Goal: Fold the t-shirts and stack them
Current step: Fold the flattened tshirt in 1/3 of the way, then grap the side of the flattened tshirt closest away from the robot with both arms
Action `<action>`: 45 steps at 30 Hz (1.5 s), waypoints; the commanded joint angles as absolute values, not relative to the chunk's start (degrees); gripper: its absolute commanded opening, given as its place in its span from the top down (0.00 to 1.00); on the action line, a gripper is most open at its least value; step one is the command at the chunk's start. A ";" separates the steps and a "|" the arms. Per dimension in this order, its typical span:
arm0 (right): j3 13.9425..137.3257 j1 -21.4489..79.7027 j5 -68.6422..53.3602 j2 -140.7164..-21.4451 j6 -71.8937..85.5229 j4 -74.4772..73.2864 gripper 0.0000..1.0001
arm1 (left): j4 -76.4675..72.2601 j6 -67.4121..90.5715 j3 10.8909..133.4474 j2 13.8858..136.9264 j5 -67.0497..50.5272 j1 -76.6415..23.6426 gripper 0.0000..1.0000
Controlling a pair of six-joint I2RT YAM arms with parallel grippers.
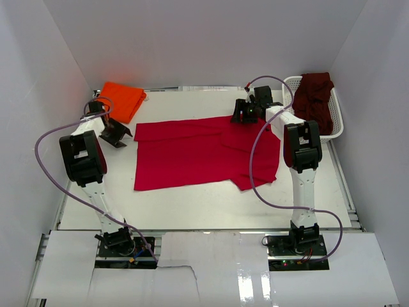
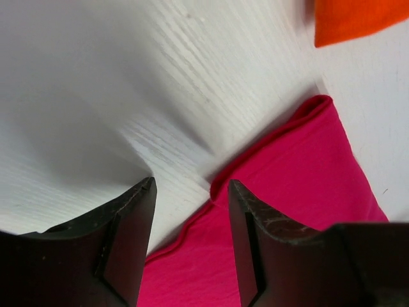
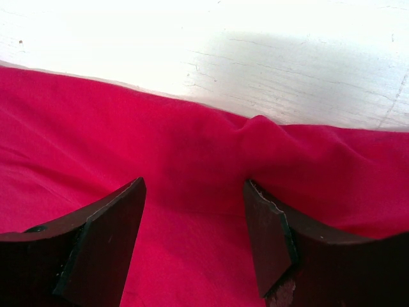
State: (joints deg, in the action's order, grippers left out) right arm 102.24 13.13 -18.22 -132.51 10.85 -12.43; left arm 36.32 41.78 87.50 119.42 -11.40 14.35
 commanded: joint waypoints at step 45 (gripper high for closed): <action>59.36 13.80 -2.04 -69.80 12.74 -27.93 0.31 | 19.78 24.35 96.58 118.65 -37.00 -30.23 0.36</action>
